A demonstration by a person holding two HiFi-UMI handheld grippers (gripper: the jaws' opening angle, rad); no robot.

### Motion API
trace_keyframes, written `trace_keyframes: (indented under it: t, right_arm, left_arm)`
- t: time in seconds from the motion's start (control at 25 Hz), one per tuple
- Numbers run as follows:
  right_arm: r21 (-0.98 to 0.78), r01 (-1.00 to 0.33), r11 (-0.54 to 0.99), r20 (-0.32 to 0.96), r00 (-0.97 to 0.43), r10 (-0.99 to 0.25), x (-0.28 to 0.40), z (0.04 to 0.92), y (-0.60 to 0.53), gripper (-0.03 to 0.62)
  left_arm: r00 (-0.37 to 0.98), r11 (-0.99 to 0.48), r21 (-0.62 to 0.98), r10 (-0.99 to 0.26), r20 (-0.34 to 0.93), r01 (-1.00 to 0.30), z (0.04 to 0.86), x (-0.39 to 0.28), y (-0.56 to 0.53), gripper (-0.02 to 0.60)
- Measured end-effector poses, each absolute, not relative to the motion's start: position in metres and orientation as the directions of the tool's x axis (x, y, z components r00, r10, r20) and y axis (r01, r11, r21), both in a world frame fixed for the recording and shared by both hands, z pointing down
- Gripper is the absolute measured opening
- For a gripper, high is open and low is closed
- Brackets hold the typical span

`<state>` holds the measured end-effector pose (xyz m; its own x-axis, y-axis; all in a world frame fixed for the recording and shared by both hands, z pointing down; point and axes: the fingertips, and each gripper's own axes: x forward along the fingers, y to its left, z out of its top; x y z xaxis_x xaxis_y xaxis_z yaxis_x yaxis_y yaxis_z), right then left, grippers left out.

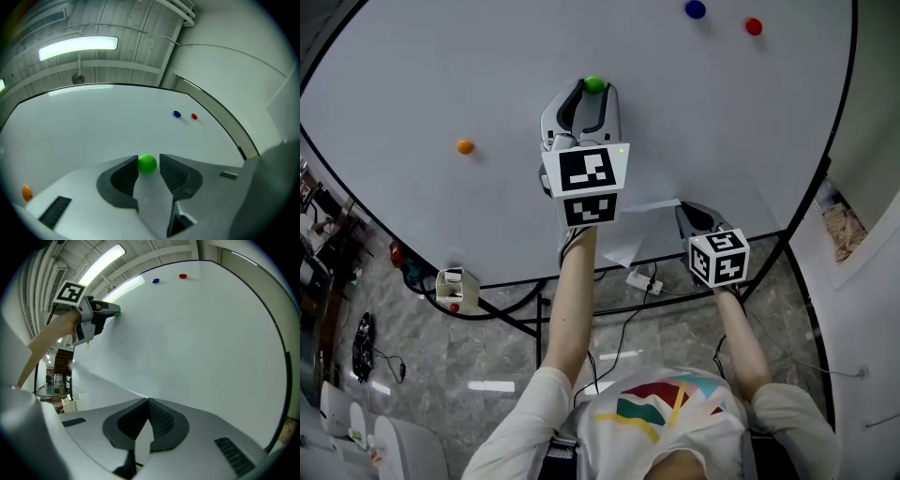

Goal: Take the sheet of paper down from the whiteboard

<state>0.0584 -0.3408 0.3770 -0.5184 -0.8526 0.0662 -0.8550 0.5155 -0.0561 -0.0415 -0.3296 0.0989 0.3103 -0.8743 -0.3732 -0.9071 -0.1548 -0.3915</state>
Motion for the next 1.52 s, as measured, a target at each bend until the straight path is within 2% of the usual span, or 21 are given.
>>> trace_keyframes:
  t: [0.24,0.4,0.52,0.72,0.92,1.52]
  right_arm:
    - [-0.069,-0.856,0.512,0.023,-0.515,-0.857,0.064,0.362,-0.337,0.014]
    - [-0.065,-0.852,0.52,-0.025,-0.519,-0.854,0.064,0.344,-0.328,0.014]
    - [-0.046,-0.85,0.525,-0.066,-0.522,-0.85,0.061,0.328,-0.322,0.014]
    - [-0.048,-0.849,0.526,-0.127,-0.518,-0.846,0.058,0.31,-0.312,0.014]
    - [-0.037,-0.855,0.517,-0.13,-0.509,-0.851,0.057,0.312,-0.309,0.014]
    - [0.002,-0.861,0.508,-0.154,-0.502,-0.851,0.049,0.305,-0.313,0.013]
  left_arm:
    - [0.308,-0.164,-0.361,-0.868,-0.389,-0.918,0.112,-0.051,-0.308,0.171]
    - [0.329,-0.231,-0.265,-0.843,-0.425,-0.936,0.134,-0.066,-0.286,0.168]
    - [0.316,-0.259,-0.19,-0.853,-0.415,-0.947,0.164,-0.083,-0.282,0.047]
    - [0.284,-0.263,-0.106,-0.903,-0.323,-0.959,0.232,-0.104,-0.284,0.044]
    - [0.282,-0.274,-0.064,-0.933,-0.225,-0.959,0.28,-0.107,-0.284,0.044]
    - [0.267,-0.262,-0.055,-0.937,-0.223,-0.964,0.287,-0.114,-0.292,0.044]
